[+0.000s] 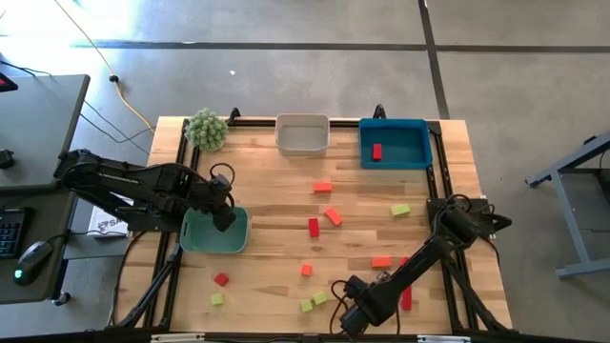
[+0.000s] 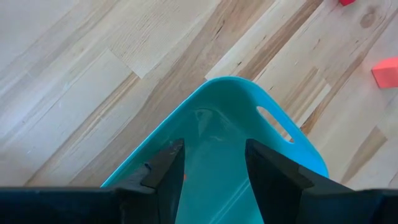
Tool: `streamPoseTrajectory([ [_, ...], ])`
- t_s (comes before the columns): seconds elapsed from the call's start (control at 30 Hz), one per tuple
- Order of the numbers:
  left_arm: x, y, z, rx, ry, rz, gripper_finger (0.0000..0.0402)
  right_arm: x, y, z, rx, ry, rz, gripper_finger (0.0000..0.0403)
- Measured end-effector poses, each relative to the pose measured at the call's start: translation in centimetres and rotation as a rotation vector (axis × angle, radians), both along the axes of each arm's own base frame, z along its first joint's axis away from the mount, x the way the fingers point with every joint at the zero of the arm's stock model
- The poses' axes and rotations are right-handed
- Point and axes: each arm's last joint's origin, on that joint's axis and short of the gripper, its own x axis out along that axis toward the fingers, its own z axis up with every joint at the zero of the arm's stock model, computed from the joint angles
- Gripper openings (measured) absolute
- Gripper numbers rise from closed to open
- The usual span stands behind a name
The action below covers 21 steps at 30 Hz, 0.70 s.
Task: Sort & place blocks by color
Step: Put the green block into the gray bin
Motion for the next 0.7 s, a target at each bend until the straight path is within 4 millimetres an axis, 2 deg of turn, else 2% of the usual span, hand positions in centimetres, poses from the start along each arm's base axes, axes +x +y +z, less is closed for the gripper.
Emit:
streamPoseTrajectory([
  [0.13, 0.0, 0.0, 0.0, 0.003, 0.000, -0.005, 0.0158, 0.7, -1.3, 0.5, -0.008, -0.012, 0.034, 0.0092],
  [0.3, 0.0, 0.0, 0.0, 0.010, -0.001, -0.002, 0.0158, 2.2, -3.9, 2.1, -0.005, -0.035, 0.085, 0.0092],
  [0.53, 0.0, 0.0, 0.0, 0.019, -0.002, -0.001, 0.0158, 4.6, -9.0, 4.3, -0.020, -0.105, 0.135, 0.0092],
  [0.7, 0.0, 0.1, 0.0, 0.047, -0.002, 0.009, 0.0158, 6.4, -13.8, 5.8, -0.032, -0.159, 0.149, 0.0092],
])
